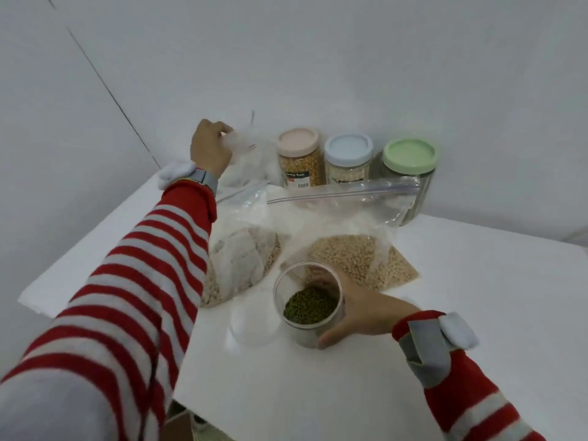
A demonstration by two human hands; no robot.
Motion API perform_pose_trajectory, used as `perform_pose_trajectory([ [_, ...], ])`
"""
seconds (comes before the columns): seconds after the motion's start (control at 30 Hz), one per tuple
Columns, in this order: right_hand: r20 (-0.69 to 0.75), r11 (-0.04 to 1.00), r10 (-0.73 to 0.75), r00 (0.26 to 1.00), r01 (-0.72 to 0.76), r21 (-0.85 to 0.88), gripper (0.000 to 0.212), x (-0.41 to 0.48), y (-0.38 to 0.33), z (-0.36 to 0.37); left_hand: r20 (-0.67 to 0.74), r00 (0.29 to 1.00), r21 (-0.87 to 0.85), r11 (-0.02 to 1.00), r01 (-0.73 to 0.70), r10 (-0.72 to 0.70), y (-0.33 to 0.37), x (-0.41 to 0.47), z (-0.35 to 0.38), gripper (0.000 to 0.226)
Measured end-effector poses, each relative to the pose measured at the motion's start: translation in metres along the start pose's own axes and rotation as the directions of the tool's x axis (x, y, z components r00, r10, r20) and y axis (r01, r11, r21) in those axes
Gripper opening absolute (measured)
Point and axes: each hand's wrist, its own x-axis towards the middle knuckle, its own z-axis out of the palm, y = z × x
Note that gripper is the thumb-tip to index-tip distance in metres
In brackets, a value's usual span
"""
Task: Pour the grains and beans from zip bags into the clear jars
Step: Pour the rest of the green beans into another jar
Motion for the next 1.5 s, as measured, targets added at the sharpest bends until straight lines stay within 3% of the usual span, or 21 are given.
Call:
perform_pose_trajectory([
  [0.13,0.07,0.991,0.079,0.994,-0.071,-0.111,0.12,0.011,-0.007,-0.012,0.089,0.991,0.217,0.969,-0.121,0.104,-0.023,0.018,0.045,0.023],
  [0.23,0.116,0.981,0.135,0.984,-0.116,-0.156,0.116,0.023,-0.016,-0.022,0.341,0.939,0.354,0.93,-0.094,-0.035,-0.034,0.037,0.091,0.035],
  [0.3,0.15,0.981,0.141,0.978,-0.118,-0.157,0.118,0.027,-0.022,-0.026,0.444,0.883,0.339,0.941,-0.012,-0.149,-0.043,0.047,0.109,0.047],
  [0.43,0.162,0.986,0.151,0.975,-0.137,-0.091,0.116,0.027,-0.027,-0.022,0.489,0.854,0.295,0.955,0.029,-0.177,-0.052,0.051,0.112,0.056],
  [0.53,0.142,0.987,0.155,0.978,-0.147,-0.067,0.116,0.023,-0.03,-0.017,0.456,0.886,0.378,0.92,-0.107,-0.084,-0.039,0.035,0.089,0.057],
  [0.63,0.114,0.987,0.159,0.981,-0.154,-0.047,0.117,0.021,-0.031,-0.013,0.411,0.909,0.494,0.822,-0.283,0.067,-0.014,0.019,0.046,0.053],
  [0.73,0.066,0.984,0.17,0.983,-0.166,-0.056,0.12,0.02,-0.027,-0.007,0.386,0.887,0.322,0.864,-0.387,0.253,0.012,-0.019,-0.005,0.04],
  [0.8,0.047,0.986,0.162,0.986,-0.16,-0.056,0.122,0.02,-0.023,-0.003,0.611,0.742,0.234,0.834,-0.5,0.274,0.023,-0.07,-0.033,0.025],
  [0.87,0.025,0.986,0.161,0.987,-0.16,-0.056,0.119,0.02,-0.02,-0.002,0.873,0.482,0.247,0.78,-0.576,0.08,0.018,-0.133,-0.041,0.029],
  [0.93,0.003,0.984,0.164,0.986,-0.163,-0.074,0.118,0.019,-0.018,0.0,0.964,0.261,0.188,0.809,-0.556,-0.045,-0.001,-0.19,-0.034,0.065],
  [0.97,-0.017,0.984,0.162,0.987,-0.163,-0.067,0.118,0.018,-0.016,0.003,0.975,0.218,0.147,0.834,-0.532,-0.033,-0.01,-0.21,-0.028,0.091],
  [1.03,-0.053,0.987,0.157,0.986,-0.158,-0.01,0.118,0.017,-0.011,0.01,0.961,0.275,0.129,0.845,-0.519,0.023,-0.027,-0.232,-0.014,0.118],
  [1.13,-0.091,0.987,0.156,0.984,-0.151,0.064,0.118,0.013,-0.006,0.018,0.881,0.451,0.211,0.734,-0.645,0.143,-0.038,-0.236,-0.007,0.113],
  [1.2,-0.09,0.985,0.152,0.984,-0.144,0.093,0.117,0.012,-0.007,0.019,0.87,0.459,0.209,0.706,-0.677,0.182,-0.043,-0.233,-0.003,0.119],
  [1.37,-0.085,0.984,0.149,0.985,-0.138,0.115,0.124,0.011,-0.007,0.02,0.915,0.381,0.074,0.876,-0.477,0.13,-0.028,-0.204,-0.021,0.111],
  [1.43,-0.09,0.984,0.148,0.985,-0.137,0.112,0.124,0.013,-0.006,0.021,0.883,0.44,0.065,0.887,-0.456,0.162,-0.023,-0.185,-0.041,0.108],
  [1.5,-0.104,0.984,0.132,0.986,-0.117,0.136,0.122,0.012,-0.004,0.023,0.776,0.58,-0.037,0.936,-0.349,0.248,-0.018,-0.172,-0.069,0.096],
])
